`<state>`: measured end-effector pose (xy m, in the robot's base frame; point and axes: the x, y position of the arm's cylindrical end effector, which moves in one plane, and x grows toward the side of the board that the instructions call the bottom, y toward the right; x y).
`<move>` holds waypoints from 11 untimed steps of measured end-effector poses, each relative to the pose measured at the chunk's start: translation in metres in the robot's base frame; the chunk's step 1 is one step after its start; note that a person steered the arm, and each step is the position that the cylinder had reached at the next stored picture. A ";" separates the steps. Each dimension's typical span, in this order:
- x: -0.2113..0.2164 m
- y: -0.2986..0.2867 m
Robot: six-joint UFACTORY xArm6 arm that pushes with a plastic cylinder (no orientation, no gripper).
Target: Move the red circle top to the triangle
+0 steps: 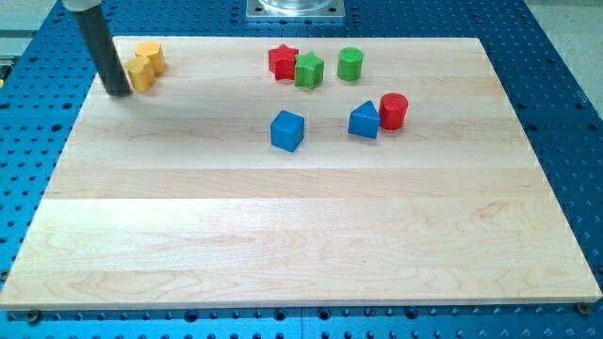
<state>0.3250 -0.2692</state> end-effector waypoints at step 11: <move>0.041 0.407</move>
